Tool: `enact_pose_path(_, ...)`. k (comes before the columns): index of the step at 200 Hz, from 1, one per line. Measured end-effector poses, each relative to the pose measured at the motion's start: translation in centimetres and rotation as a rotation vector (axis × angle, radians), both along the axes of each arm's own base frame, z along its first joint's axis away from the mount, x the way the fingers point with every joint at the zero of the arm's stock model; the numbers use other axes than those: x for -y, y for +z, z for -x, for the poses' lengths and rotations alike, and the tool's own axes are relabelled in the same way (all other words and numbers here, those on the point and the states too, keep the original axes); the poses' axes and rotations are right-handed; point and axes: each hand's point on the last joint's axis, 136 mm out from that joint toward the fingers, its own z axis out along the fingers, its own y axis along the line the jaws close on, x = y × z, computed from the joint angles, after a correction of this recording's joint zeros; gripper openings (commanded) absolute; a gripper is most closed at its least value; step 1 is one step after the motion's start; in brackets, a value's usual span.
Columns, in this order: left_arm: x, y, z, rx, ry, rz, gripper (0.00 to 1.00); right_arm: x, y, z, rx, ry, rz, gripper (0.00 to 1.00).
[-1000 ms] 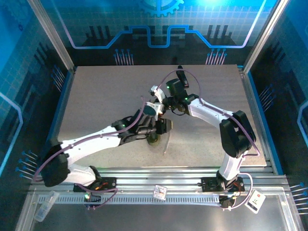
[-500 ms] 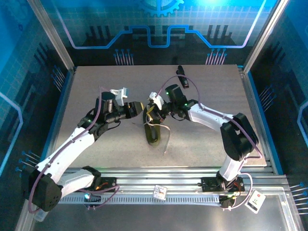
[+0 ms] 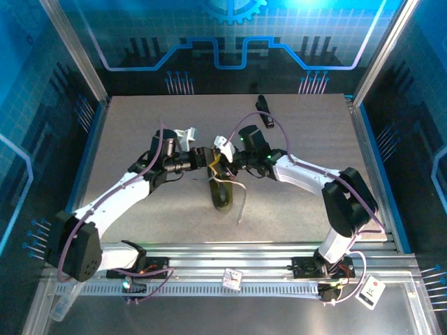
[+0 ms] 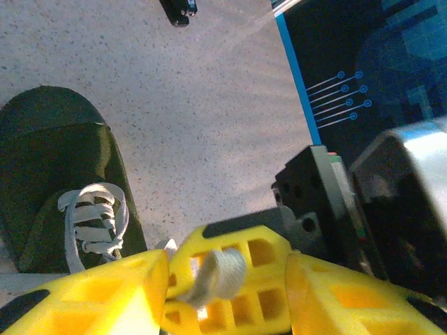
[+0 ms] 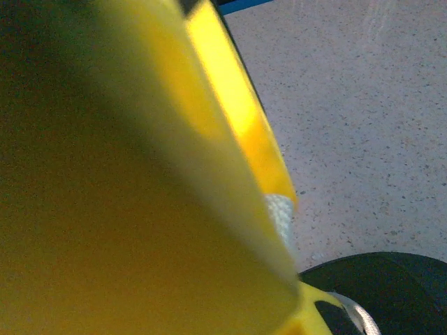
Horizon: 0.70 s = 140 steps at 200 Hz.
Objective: Tie the shoes
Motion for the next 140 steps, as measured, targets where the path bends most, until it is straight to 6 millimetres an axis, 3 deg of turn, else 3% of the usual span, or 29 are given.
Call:
enact_pose_path(20,0.3,-0.9,-0.3,-0.027,-0.007,0.006,0.33,0.0,0.0,0.2,0.003,0.003,-0.005,0.0)
enact_pose_path(49,0.5,-0.9,-0.5,-0.021,-0.011,0.012,0.0,0.2,-0.1,0.4,0.001,0.001,-0.005,0.02)
enact_pose_path(95,0.0,-1.4,-0.4,-0.026,-0.02,-0.025,0.0,0.6,0.1,0.8,0.01,-0.001,-0.008,0.17)
enact_pose_path(112,-0.5,-1.7,-0.5,-0.036,-0.006,-0.035,0.0,0.9,0.3,0.9,0.015,-0.004,-0.012,0.33)
enact_pose_path(140,-1.4,-1.8,-0.7,-0.047,0.017,-0.043,0.0,1.8,1.1,0.9,0.025,-0.006,-0.029,0.43)
